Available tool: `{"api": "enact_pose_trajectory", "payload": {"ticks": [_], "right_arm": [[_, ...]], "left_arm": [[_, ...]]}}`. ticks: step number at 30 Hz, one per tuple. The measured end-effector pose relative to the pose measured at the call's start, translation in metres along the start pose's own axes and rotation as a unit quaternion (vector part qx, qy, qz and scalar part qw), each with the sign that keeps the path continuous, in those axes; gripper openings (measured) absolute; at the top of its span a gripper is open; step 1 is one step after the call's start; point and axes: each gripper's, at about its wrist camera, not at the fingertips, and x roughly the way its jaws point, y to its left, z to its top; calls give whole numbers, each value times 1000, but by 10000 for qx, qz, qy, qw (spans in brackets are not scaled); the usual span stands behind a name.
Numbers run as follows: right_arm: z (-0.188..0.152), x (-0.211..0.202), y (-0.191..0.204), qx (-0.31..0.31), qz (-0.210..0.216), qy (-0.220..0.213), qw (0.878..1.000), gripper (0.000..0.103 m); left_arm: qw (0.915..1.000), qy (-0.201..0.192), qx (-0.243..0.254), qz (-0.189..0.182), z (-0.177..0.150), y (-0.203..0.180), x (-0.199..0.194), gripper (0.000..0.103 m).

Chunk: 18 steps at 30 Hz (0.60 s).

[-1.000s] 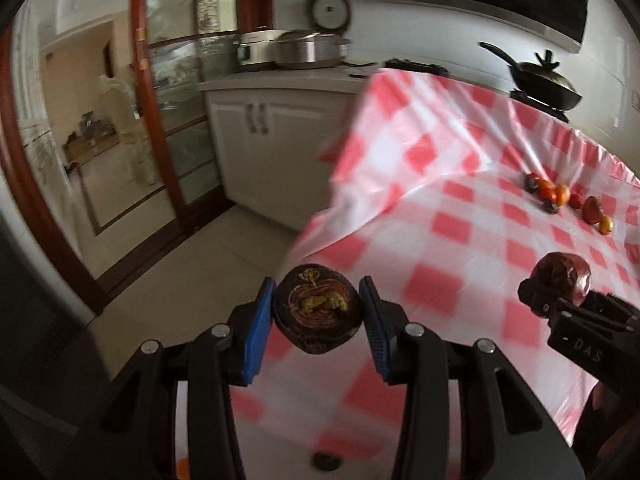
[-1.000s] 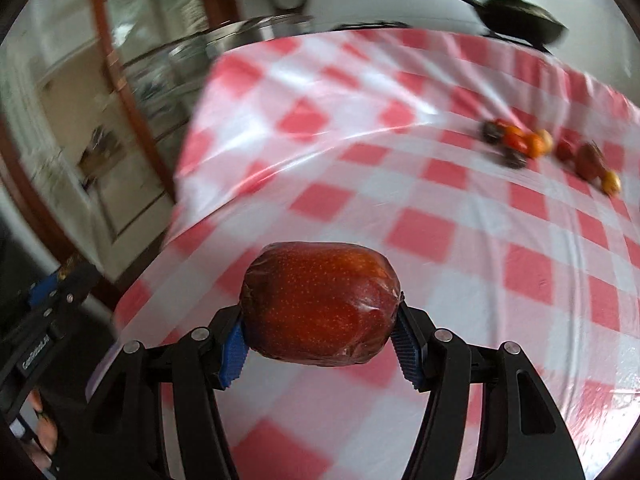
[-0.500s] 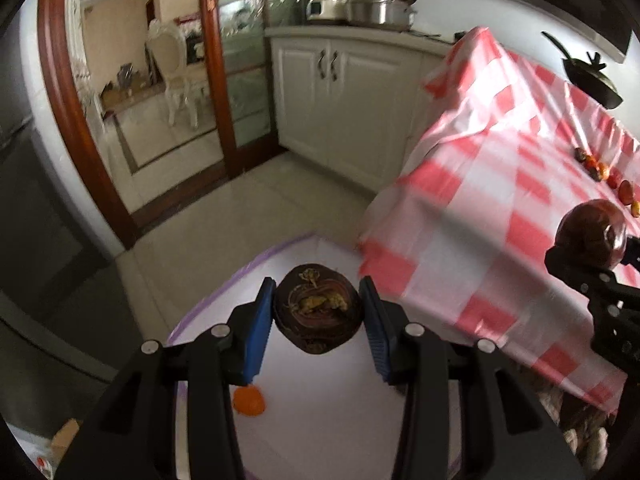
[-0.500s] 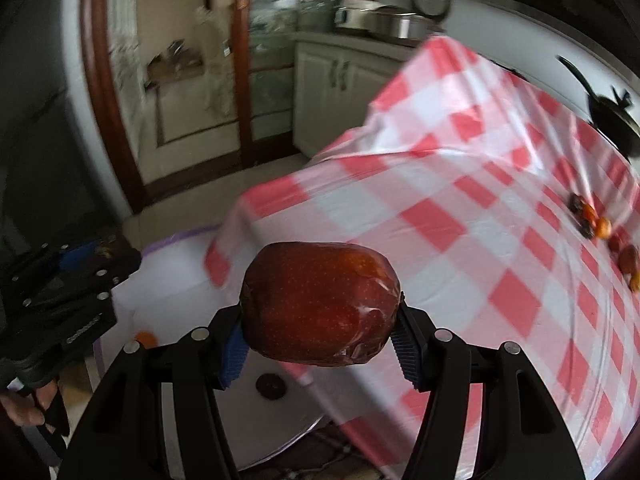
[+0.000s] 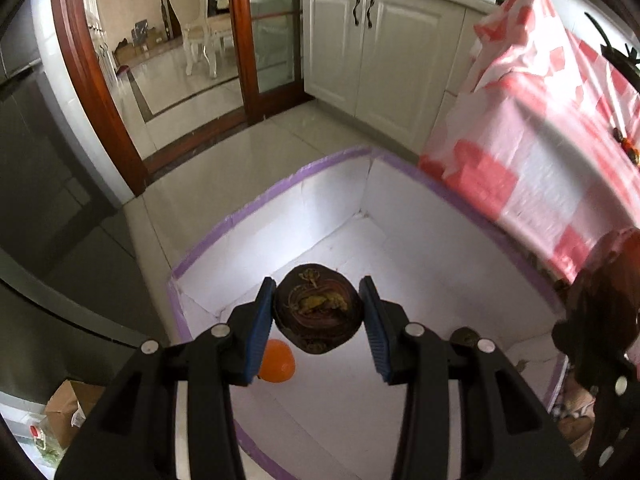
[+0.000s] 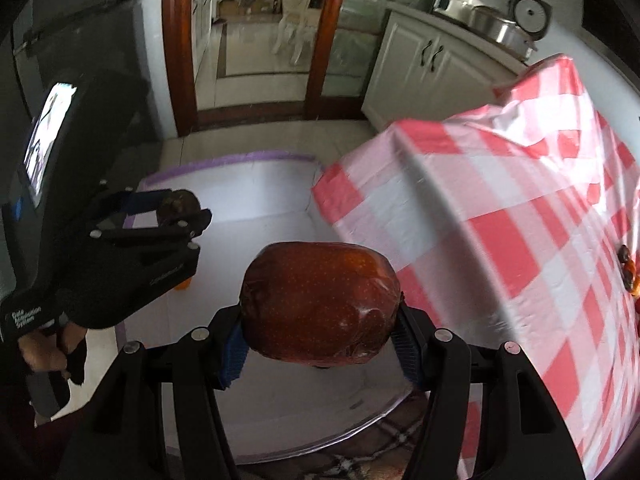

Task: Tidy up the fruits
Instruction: 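Carry the apple and mangosteen to the white box and release both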

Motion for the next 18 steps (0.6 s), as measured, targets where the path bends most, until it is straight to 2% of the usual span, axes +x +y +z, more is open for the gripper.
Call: {"api": "enact_pose_trajectory", "payload": {"ticks": [7,18], "right_arm": [[-12,26,14,-134,117,410,9990,60],[-17,55,29,-306,217,763,9964,60]], "left_arm": [[9996,265,-32,66,-9,5,25,43],[9984,543,-82,145,-23,13,46,43]]}}
